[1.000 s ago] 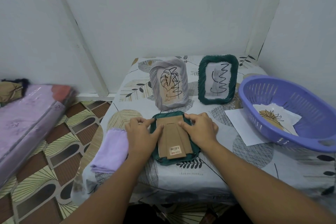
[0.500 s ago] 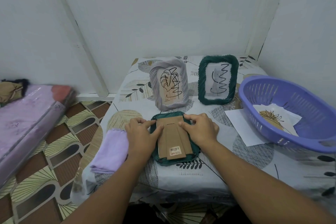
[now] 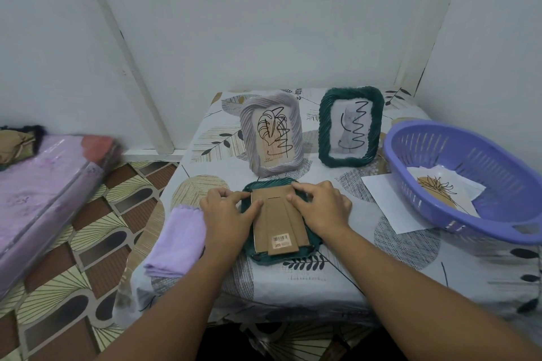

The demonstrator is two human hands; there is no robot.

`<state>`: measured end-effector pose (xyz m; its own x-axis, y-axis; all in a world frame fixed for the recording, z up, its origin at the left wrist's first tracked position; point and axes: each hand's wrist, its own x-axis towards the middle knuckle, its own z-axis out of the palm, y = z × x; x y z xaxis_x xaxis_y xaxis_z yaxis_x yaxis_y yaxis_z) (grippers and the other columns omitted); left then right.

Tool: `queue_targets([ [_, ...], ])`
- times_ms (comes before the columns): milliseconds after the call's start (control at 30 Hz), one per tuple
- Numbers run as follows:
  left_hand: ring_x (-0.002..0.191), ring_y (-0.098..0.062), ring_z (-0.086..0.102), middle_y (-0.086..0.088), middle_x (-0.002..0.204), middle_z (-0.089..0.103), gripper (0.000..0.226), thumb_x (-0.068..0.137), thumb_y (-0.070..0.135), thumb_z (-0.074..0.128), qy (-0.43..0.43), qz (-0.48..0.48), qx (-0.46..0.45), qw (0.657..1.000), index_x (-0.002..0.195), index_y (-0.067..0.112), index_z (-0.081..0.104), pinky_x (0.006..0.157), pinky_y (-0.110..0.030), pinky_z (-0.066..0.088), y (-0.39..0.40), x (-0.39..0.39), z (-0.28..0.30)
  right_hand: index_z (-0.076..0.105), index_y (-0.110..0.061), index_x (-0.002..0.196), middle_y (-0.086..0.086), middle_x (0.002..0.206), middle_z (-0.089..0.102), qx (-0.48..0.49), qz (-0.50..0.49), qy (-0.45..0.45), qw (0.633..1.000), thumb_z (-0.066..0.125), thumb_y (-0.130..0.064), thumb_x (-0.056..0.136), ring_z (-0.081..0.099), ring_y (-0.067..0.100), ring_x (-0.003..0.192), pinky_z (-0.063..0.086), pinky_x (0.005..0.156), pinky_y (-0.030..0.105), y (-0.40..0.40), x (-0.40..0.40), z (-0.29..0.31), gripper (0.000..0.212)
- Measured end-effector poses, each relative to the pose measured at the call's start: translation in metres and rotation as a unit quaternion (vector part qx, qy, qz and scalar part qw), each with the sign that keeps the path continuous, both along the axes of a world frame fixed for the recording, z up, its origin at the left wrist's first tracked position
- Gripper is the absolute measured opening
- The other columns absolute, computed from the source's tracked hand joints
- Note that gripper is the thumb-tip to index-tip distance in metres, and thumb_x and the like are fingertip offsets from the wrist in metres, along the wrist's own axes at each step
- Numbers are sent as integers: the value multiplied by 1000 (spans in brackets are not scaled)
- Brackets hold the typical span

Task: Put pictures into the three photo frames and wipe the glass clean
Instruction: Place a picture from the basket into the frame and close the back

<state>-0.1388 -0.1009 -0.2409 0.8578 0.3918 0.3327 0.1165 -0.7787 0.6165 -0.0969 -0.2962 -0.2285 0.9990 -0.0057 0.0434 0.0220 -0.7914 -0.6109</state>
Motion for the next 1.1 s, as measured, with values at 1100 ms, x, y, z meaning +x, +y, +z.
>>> queue_targets([
  [1100, 66, -3, 56, 4, 80, 72, 10, 82, 32, 83, 216, -290, -115, 925, 84, 24, 77, 66, -21, 45, 30, -45, 67, 70, -52, 117, -26, 117, 49, -36, 179, -11, 983, 67, -78, 72, 38, 4, 121, 18, 94, 33, 1, -34, 15, 52],
])
